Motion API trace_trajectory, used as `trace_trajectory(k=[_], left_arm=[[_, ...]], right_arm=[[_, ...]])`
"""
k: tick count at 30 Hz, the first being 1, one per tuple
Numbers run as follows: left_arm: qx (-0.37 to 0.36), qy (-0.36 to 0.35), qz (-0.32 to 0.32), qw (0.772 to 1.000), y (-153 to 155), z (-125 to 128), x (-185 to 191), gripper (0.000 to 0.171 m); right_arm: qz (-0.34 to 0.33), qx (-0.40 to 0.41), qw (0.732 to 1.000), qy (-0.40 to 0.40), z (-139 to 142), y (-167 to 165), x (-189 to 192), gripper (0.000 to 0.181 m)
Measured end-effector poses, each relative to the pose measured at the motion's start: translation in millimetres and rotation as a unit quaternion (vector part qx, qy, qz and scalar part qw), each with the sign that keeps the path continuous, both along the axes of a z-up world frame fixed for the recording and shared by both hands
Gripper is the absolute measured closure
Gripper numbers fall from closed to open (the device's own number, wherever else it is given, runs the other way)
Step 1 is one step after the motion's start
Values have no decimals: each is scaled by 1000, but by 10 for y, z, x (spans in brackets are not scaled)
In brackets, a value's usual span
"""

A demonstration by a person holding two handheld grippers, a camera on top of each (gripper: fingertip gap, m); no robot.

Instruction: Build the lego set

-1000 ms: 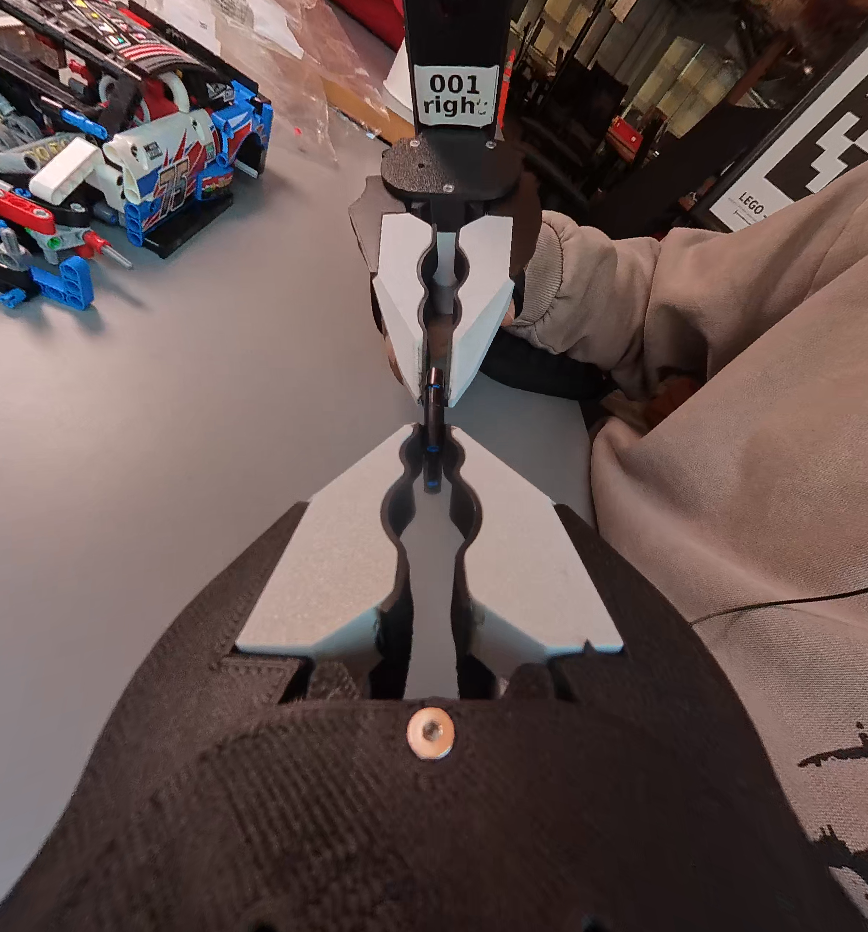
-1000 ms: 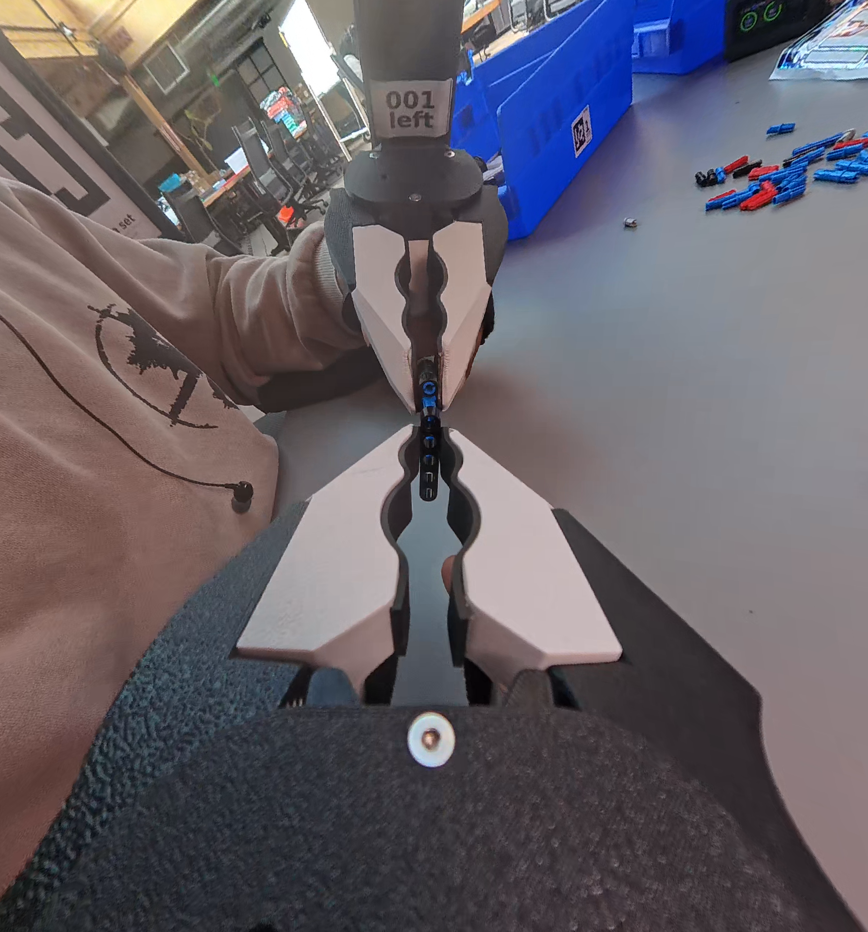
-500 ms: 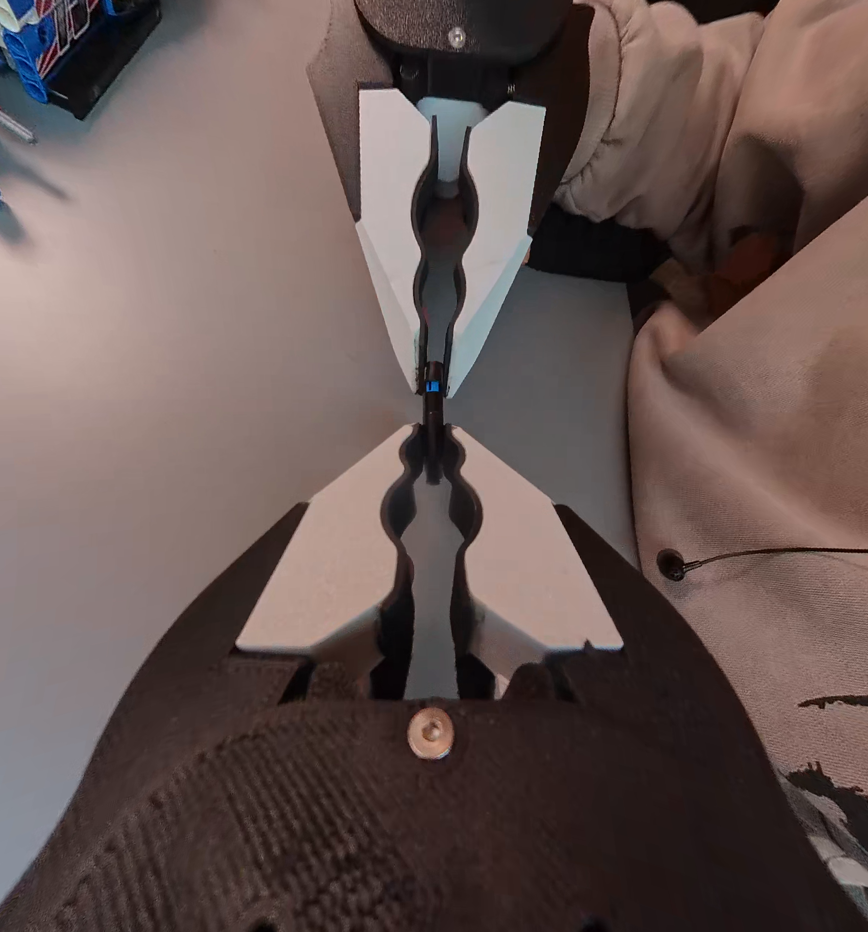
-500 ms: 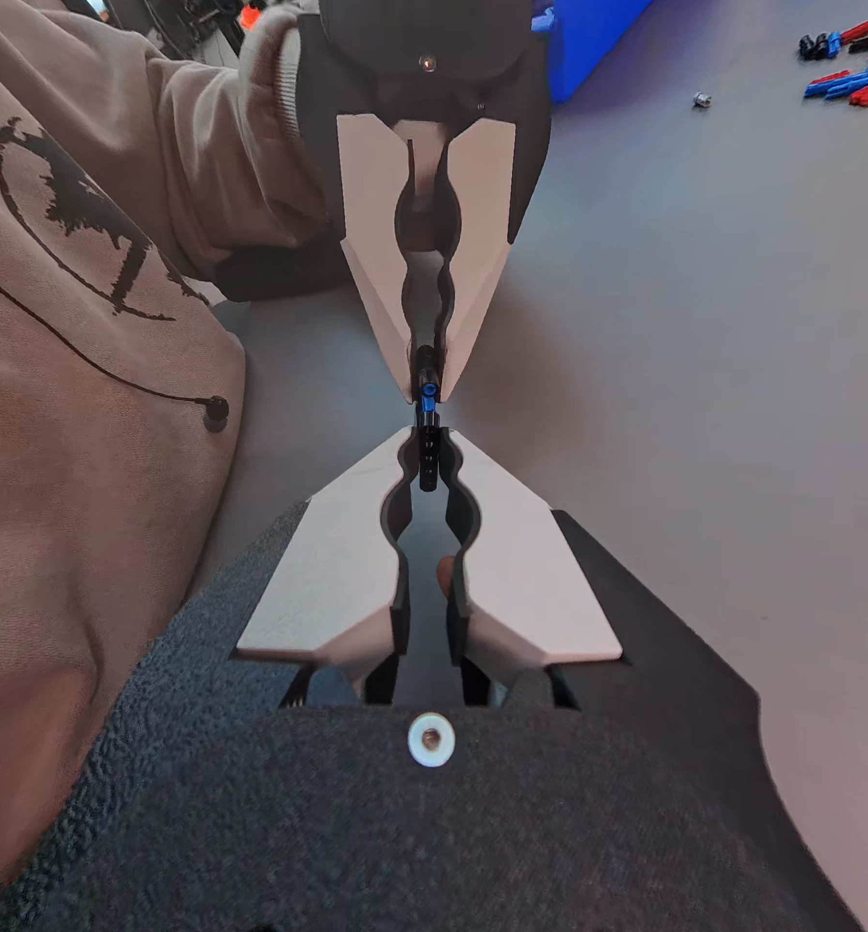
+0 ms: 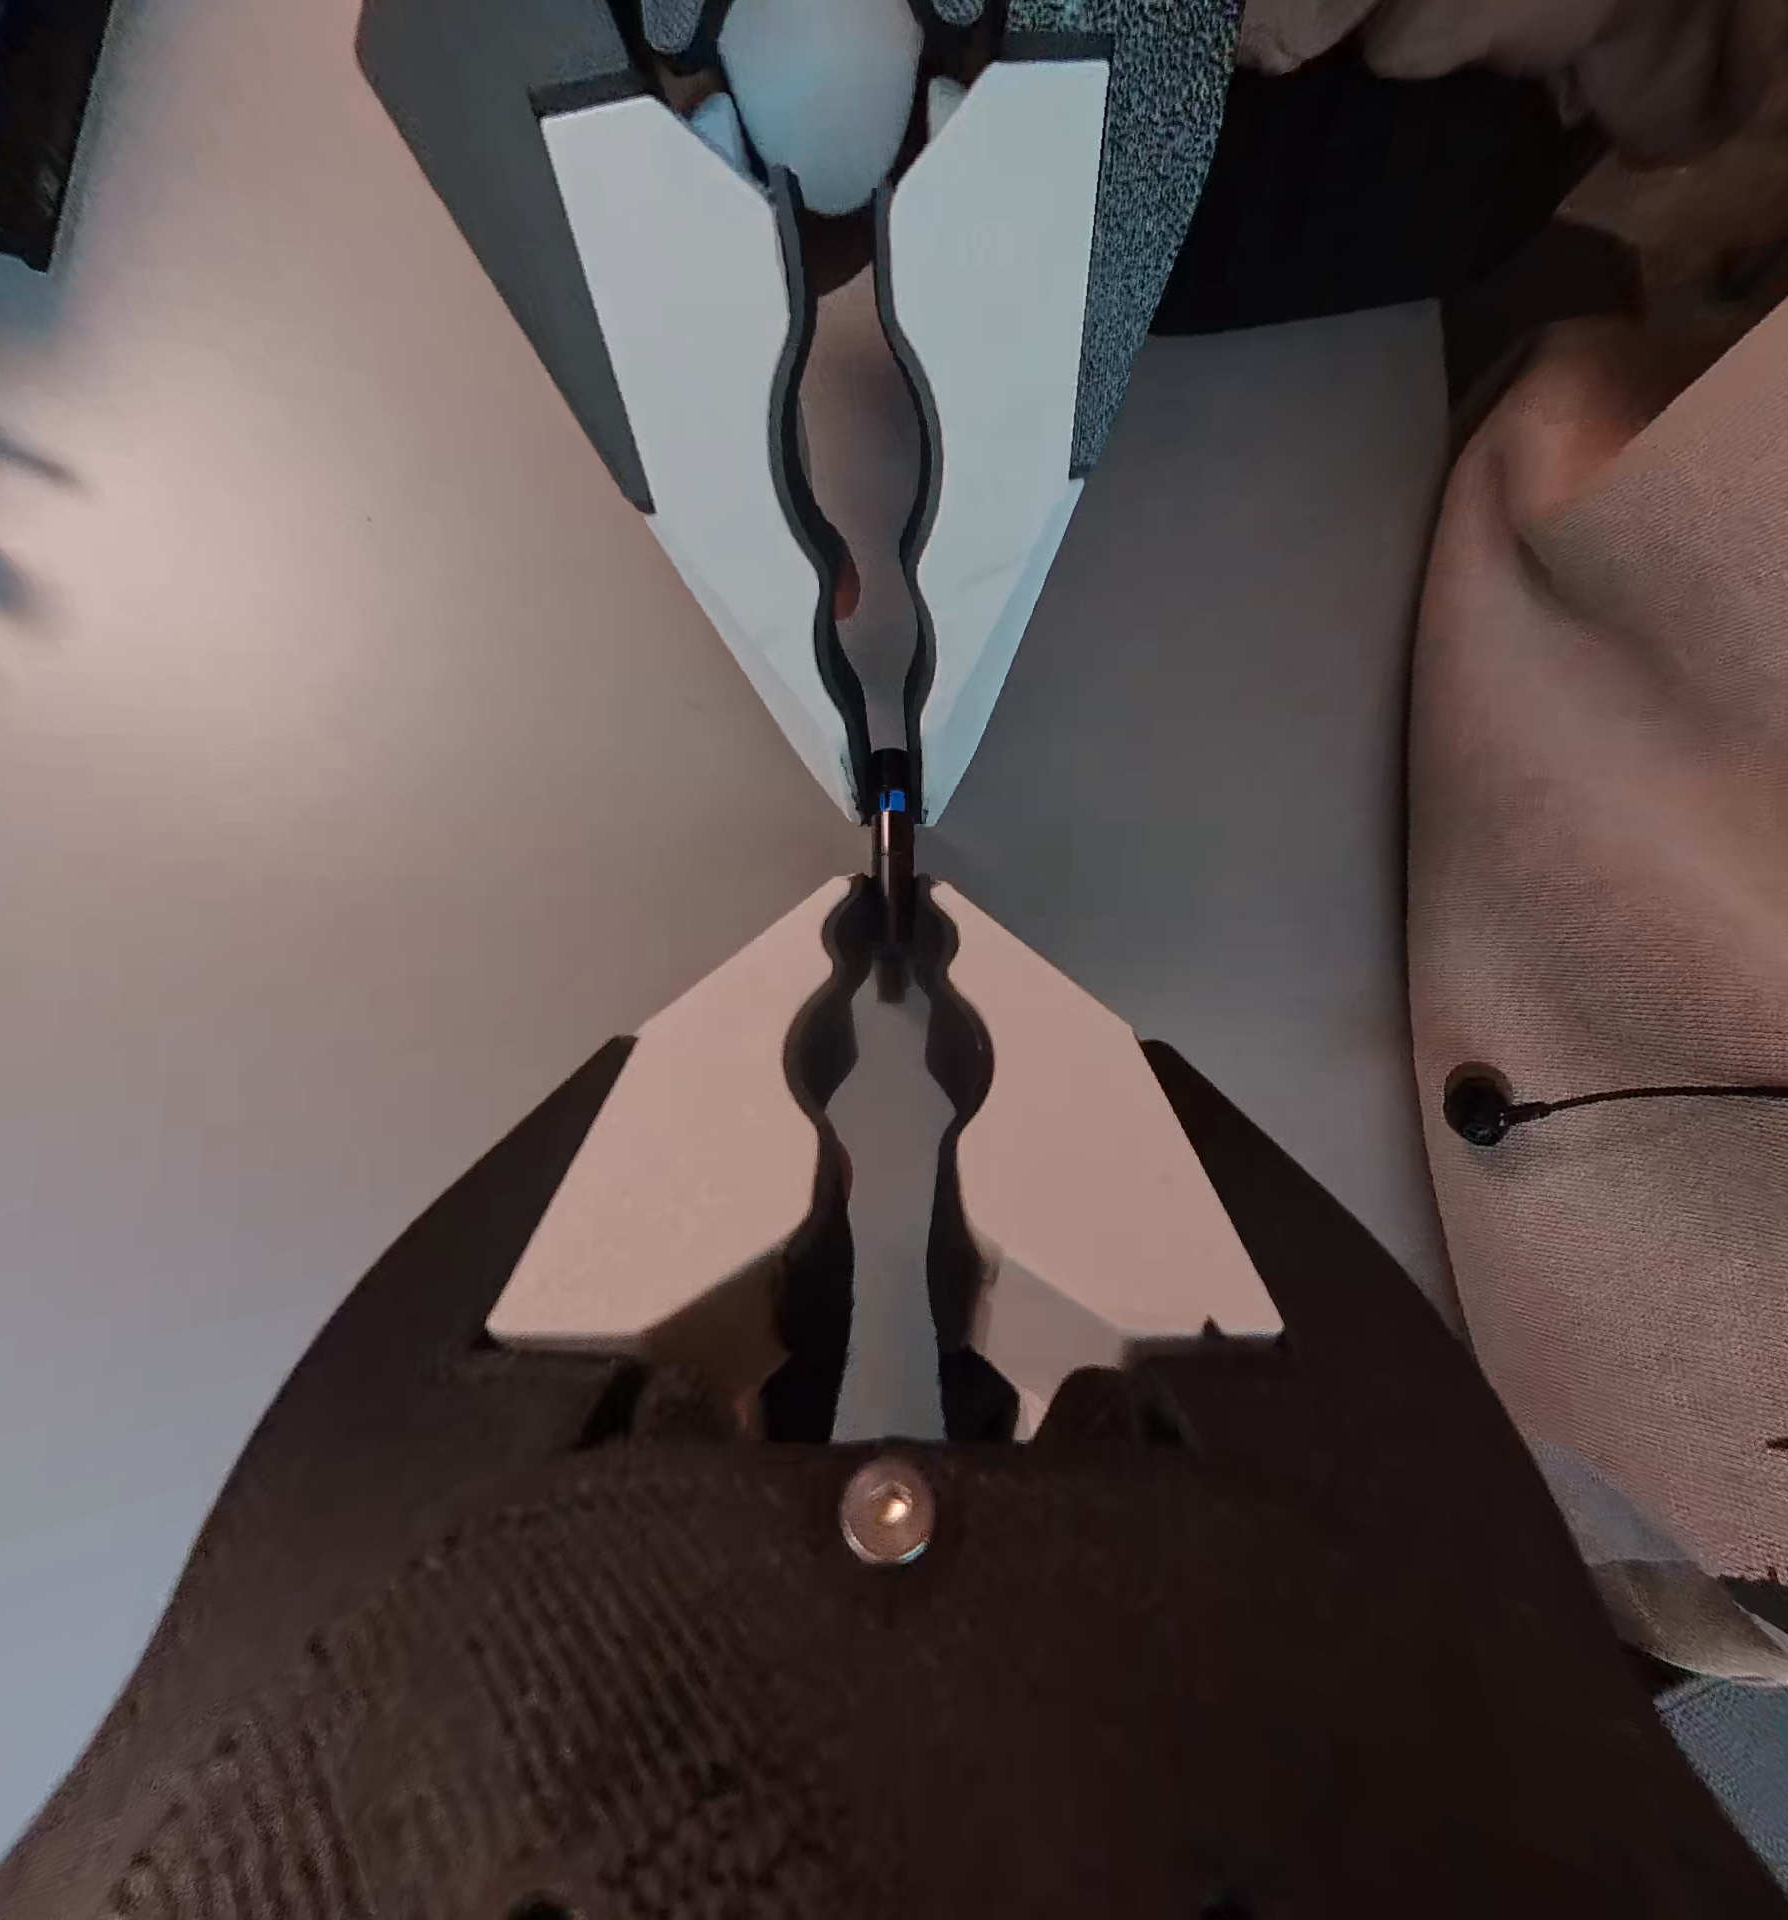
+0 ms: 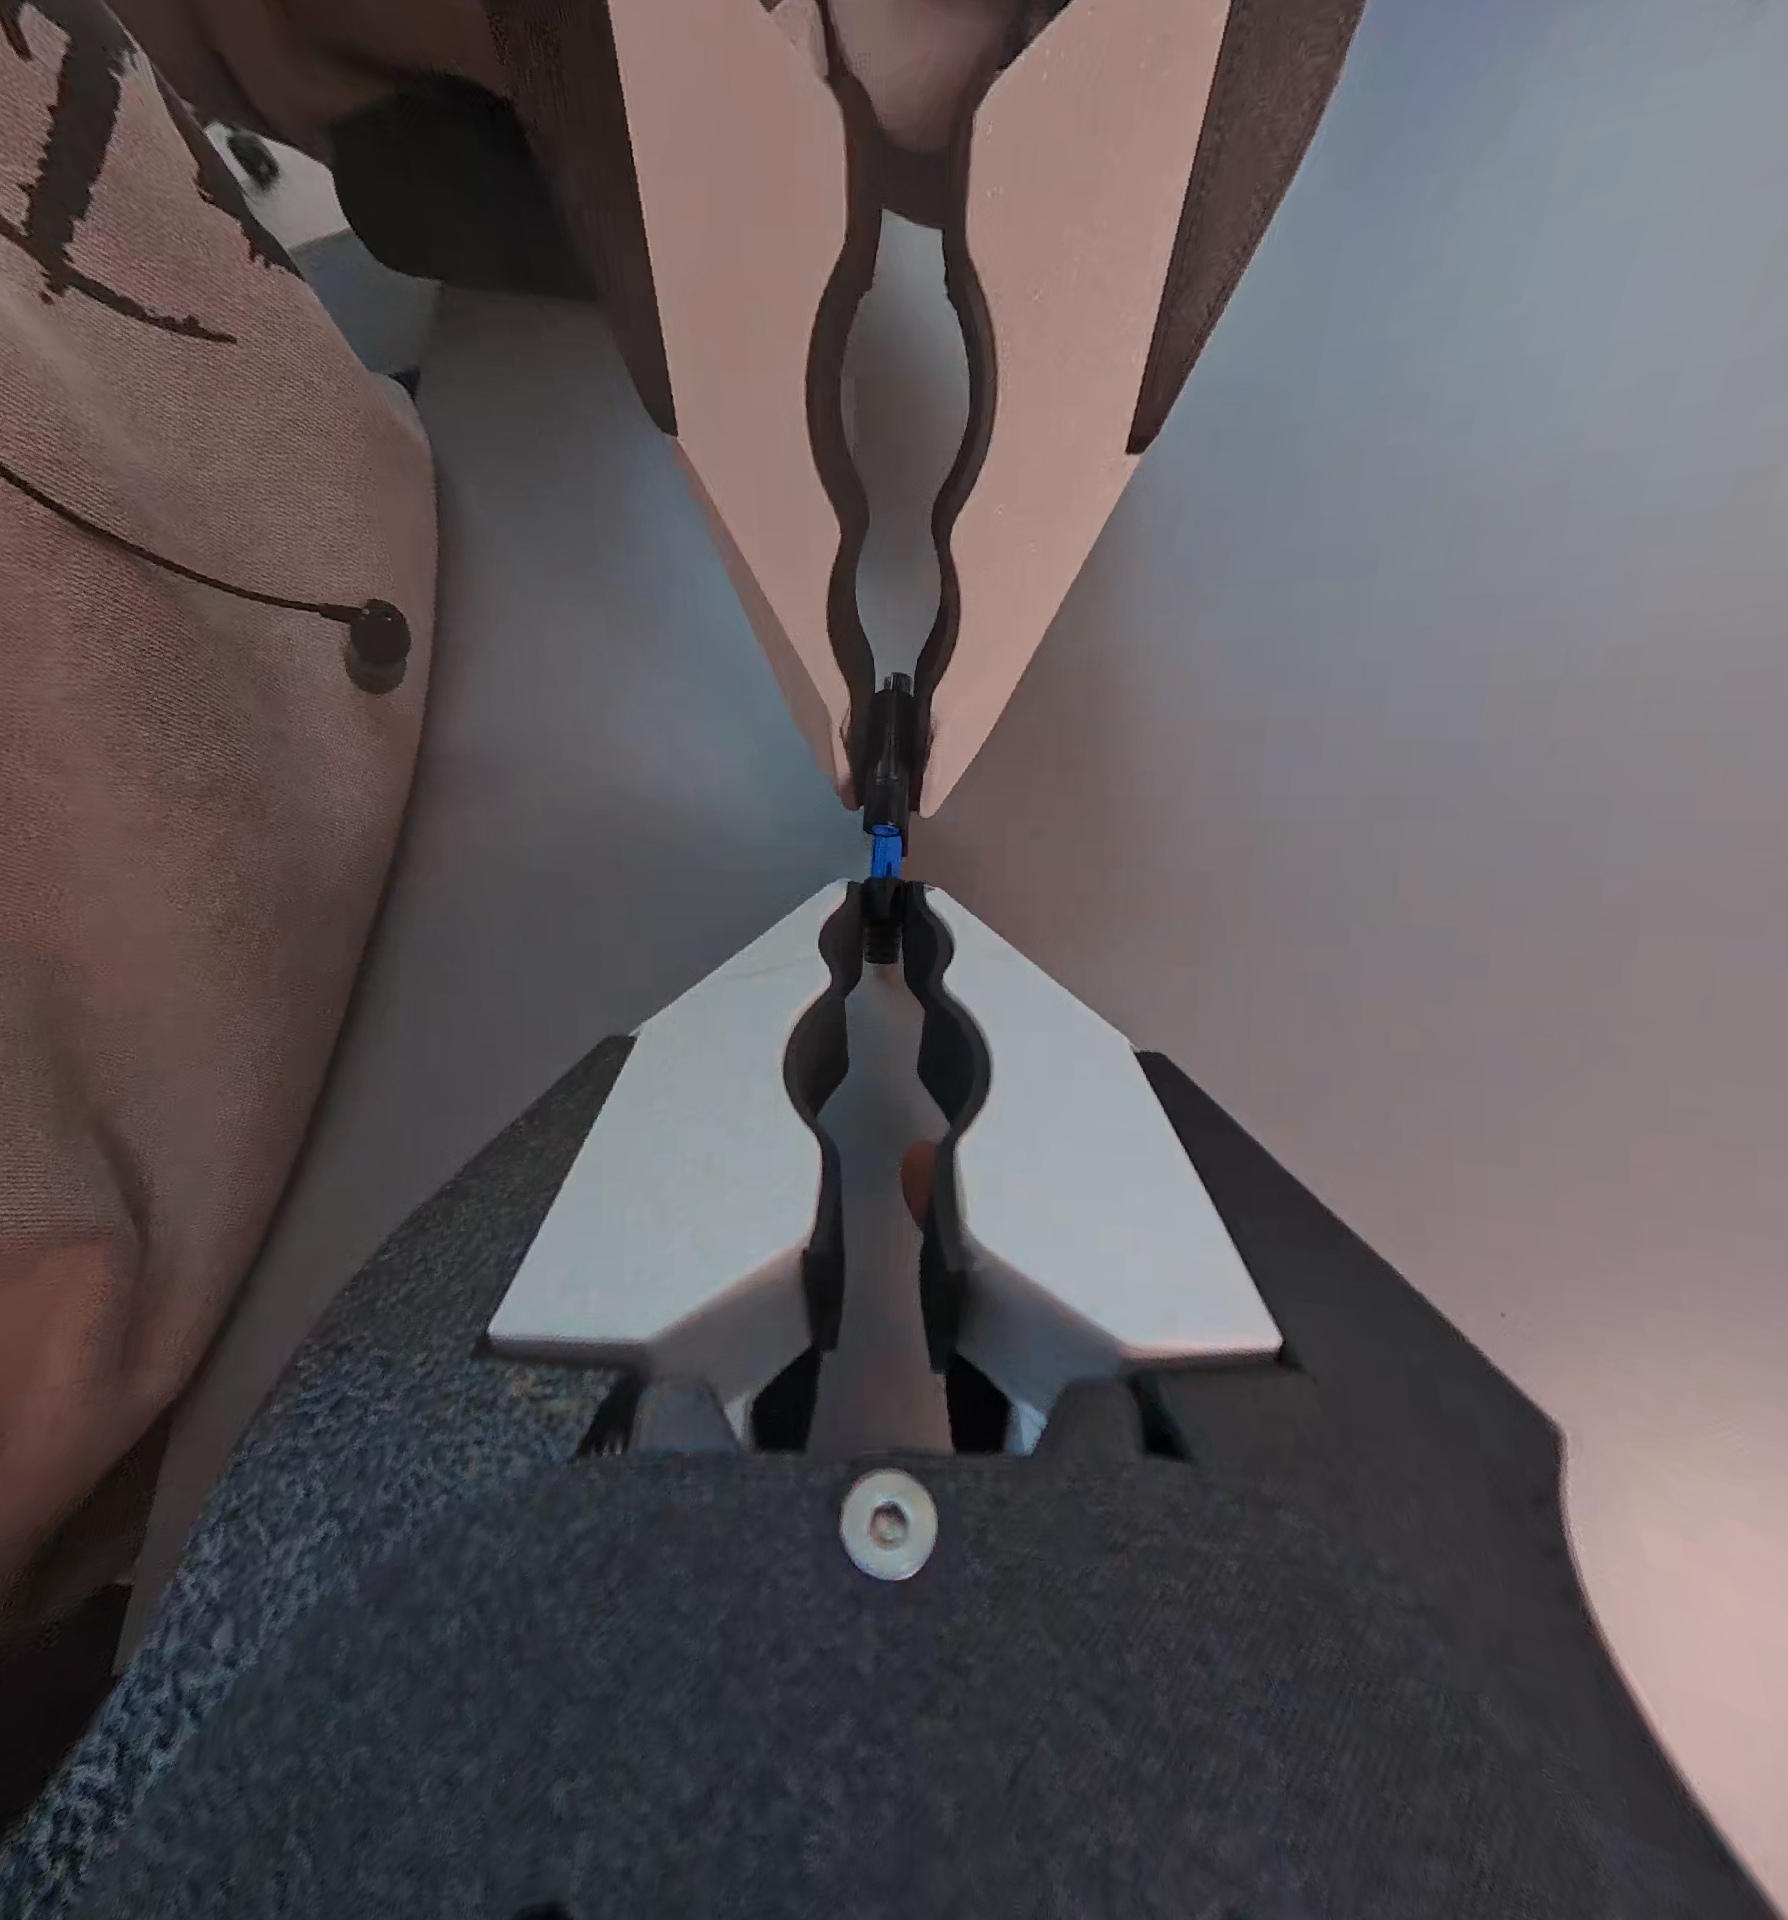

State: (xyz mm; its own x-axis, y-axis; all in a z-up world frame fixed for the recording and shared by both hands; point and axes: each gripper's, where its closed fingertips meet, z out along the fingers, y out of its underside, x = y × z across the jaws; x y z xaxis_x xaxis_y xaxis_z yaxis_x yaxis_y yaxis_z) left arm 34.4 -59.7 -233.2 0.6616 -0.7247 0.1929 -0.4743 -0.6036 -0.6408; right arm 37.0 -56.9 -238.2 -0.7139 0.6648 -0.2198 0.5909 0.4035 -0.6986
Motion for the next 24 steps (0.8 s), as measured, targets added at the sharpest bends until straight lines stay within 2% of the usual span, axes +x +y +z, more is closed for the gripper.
trace_trajectory(k=[8, 14, 16, 20, 24], left_arm=[[-9, 12, 12, 1000, -2, 25, 16, 167], [-12, 84, 33, 996, 35, 23, -55, 166], [-12, 85, 39, 996, 46, 30, -82, 166], [-15, 77, 45, 996, 37, 2, -76, 166], [-2, 60, 57, 997, 68, -2, -73, 166]], right_arm=[[-7, 37, 999, 4, 4, -13, -15, 178], [-21, 124, 992, 25, 1, 37, -61, 177], [-36, 138, 989, 39, 10, 63, -94, 177], [-44, 139, 986, 79, 12, 54, -132, 177], [-55, 78, 991, 94, 24, 75, -141, 177]])
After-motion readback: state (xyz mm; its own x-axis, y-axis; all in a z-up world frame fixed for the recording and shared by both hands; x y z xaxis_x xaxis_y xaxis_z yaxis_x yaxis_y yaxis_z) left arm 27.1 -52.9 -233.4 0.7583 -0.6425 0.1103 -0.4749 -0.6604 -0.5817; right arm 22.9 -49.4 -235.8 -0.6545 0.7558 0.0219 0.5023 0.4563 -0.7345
